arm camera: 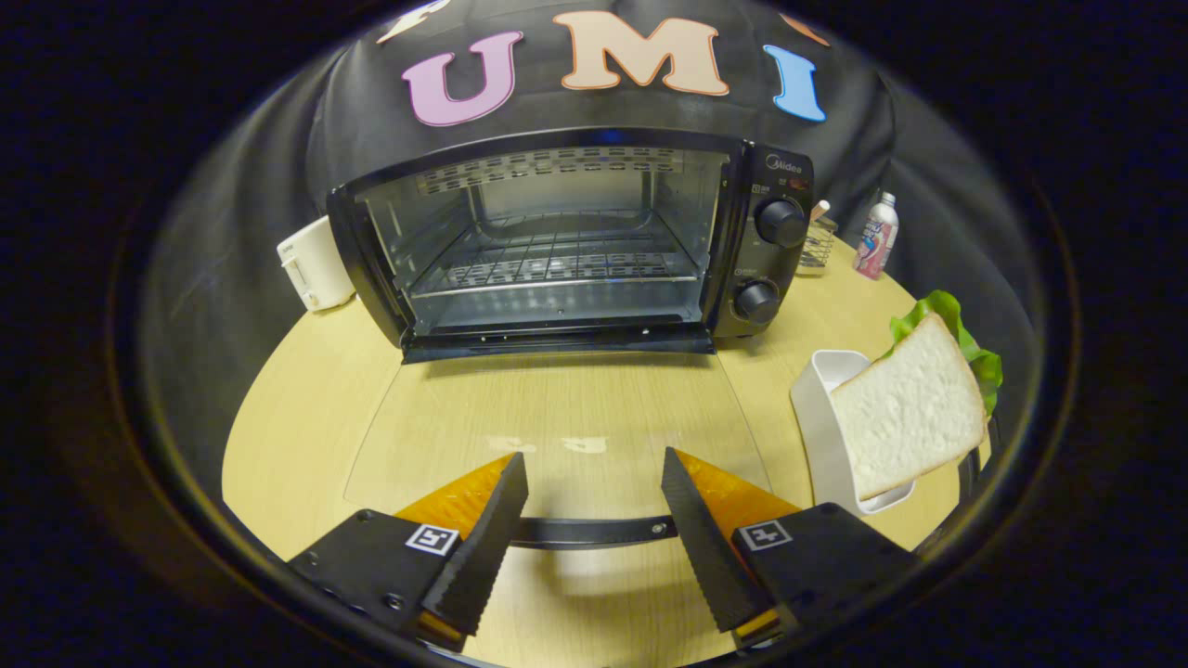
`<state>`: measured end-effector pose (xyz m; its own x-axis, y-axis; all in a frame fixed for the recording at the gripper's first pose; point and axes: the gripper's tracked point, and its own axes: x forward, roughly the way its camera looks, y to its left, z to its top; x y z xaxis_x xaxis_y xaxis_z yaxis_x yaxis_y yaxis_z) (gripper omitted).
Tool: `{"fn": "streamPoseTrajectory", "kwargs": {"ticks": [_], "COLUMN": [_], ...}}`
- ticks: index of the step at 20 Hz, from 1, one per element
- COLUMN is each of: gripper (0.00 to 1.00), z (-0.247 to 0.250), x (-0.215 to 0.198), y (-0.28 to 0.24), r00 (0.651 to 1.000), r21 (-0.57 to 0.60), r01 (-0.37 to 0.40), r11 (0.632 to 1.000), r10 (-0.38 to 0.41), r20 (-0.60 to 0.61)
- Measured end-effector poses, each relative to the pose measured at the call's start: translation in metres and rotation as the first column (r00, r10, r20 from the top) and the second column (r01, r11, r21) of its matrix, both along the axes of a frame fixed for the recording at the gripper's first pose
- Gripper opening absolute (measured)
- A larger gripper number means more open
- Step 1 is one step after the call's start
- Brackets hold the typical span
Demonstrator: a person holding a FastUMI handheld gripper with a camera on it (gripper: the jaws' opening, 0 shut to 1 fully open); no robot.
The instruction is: Open the toaster oven, put the food inside, and close the toaster oven door.
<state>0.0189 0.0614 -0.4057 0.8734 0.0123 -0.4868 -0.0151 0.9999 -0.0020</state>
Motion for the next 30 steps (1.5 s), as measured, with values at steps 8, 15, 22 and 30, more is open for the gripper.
{"fn": "streamPoseTrajectory", "kwargs": {"ticks": [8, 15, 22, 30], "gripper": [0.91, 0.91, 0.91, 0.86], "z": [0.051, 0.147, 0.147, 0.092], "x": [-0.019, -0.031, -0.031, -0.022], "y": [-0.022, -0.126, -0.211, -0.222], "r00": [0.997, 0.991, 0.977, 0.989], "r21": [-0.003, 0.048, 0.163, 0.300], "r01": [-0.063, 0.091, 0.169, 0.146], "r11": [0.998, 0.995, 0.972, 0.943], "r10": [0.063, -0.096, -0.187, -0.147], "r20": [-0.035, 0.097, 0.103, -0.019]}}
